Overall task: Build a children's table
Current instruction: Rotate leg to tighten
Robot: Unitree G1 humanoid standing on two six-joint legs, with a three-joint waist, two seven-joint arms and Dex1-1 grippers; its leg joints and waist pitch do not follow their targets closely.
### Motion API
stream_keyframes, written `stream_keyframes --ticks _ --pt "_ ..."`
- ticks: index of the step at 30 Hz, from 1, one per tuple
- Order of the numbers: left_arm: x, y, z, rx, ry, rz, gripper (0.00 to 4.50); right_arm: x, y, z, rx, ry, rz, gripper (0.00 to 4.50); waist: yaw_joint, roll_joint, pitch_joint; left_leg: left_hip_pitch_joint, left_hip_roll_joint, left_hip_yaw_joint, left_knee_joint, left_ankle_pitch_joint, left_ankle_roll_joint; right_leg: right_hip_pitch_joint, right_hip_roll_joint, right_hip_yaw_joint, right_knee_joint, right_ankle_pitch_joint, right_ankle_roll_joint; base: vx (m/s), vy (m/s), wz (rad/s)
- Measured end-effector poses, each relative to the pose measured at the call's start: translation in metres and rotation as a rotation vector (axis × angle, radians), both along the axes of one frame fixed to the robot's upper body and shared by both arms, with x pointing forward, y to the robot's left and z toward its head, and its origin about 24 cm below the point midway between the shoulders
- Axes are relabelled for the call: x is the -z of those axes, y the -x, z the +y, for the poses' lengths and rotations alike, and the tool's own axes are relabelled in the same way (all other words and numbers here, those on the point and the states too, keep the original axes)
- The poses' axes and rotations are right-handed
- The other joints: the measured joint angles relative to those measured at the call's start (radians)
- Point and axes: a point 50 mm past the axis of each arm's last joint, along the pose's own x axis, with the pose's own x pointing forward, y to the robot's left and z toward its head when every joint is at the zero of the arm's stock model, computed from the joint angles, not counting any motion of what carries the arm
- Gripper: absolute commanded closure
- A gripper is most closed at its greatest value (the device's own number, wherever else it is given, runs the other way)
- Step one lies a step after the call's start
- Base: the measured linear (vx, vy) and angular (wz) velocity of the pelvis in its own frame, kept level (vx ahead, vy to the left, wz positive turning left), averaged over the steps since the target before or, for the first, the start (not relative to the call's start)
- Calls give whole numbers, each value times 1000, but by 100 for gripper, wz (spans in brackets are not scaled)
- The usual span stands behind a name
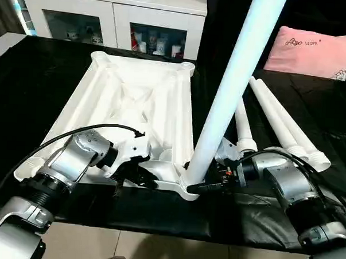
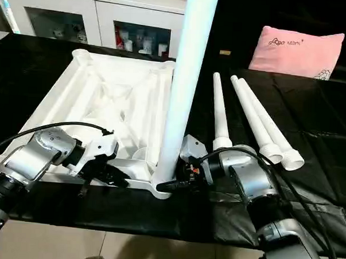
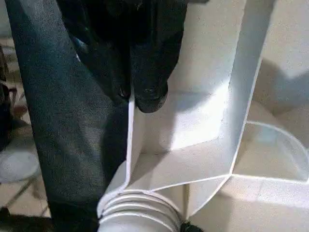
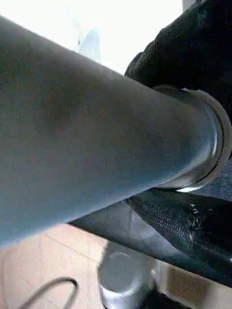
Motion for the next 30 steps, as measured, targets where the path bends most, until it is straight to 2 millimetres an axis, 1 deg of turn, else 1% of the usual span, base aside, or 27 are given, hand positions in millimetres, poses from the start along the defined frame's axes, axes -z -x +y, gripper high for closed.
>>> stream_keyframes --ticks 2,3,4,5,7,8,12,15,17,22,23,24,25,27,28,30 --pt "2 -3 -1 -66 11 2 450 2 -3 2 74 -12 8 183 -6 0 0 0 0 0 1 0 0 1 0 0 0 -2 4 0 0 0" --pt "3 -7 -2 -135 20 -9 450 4 -7 4 159 -18 7 183 -12 0 0 1 0 0 3 0 -1 2 0 0 1 -2 3 0 0 0" --pt "4 -9 -3 -164 24 -11 450 5 -10 4 206 -17 3 183 -16 0 0 1 0 0 4 0 -1 2 0 0 1 -2 3 0 0 0" --pt "6 -11 -7 -226 41 -8 450 7 -14 5 297 -29 5 183 -25 0 0 1 0 0 4 1 -1 3 0 1 0 -2 3 0 0 0" --pt "7 -14 -11 -284 51 -10 450 8 -19 6 383 -37 3 183 -37 0 0 1 0 0 5 1 -1 3 0 0 0 -2 4 0 0 0" --pt "8 -17 -14 -346 65 -9 450 10 -25 9 465 -49 9 183 -47 0 0 1 0 0 5 1 -1 3 0 1 0 -2 4 0 0 0" --pt "9 -30 -29 -522 74 -58 450 8 -47 25 724 -54 17 183 -67 1 -1 0 0 0 5 1 -1 0 0 1 2 -2 3 0 0 0" --pt "8 -34 -36 -591 76 -71 450 6 -55 34 835 -50 30 184 -69 1 -1 0 0 -1 2 0 -1 0 0 0 1 -1 3 0 0 0" --pt "7 -37 -40 -643 78 -79 450 3 -61 43 927 -53 42 184 -69 1 -1 0 0 -1 -1 0 -2 -1 1 0 1 -2 3 0 0 0" --pt "5 -40 -47 -688 77 -96 450 0 -67 51 1021 -42 36 184 -67 1 -1 -1 0 0 -4 -2 -4 -2 1 0 0 0 -1 0 0 0" --pt "5 -40 -47 -693 75 -97 450 0 -67 51 1025 -39 35 149 -67 1 -1 -1 0 0 -4 -3 -3 -2 1 0 0 0 -1 0 0 0" --pt "5 -40 -48 -695 75 -98 450 0 -68 51 1026 -38 35 128 -67 1 -1 -1 0 0 -4 -3 -3 -2 1 0 0 0 -1 0 0 0" --pt "5 -40 -48 -696 73 -101 450 0 -68 51 1028 -37 32 114 -67 1 -1 -1 0 0 -3 -3 -3 -2 1 0 0 0 -1 0 0 0" --pt "5 -41 -49 -696 68 -106 450 2 -68 52 1027 -36 28 106 -67 1 -1 -1 0 0 -3 -3 -4 -2 1 0 0 0 -1 0 0 0" --pt "5 -41 -49 -695 68 -106 450 3 -67 52 1027 -32 32 80 -66 1 -1 -1 0 0 -3 -3 -4 -2 1 0 0 0 -1 0 0 0" --pt "5 -41 -50 -693 68 -106 450 6 -66 51 1027 -28 40 67 -65 1 0 -1 0 0 -3 -3 -4 -2 1 0 0 0 -1 0 0 0"
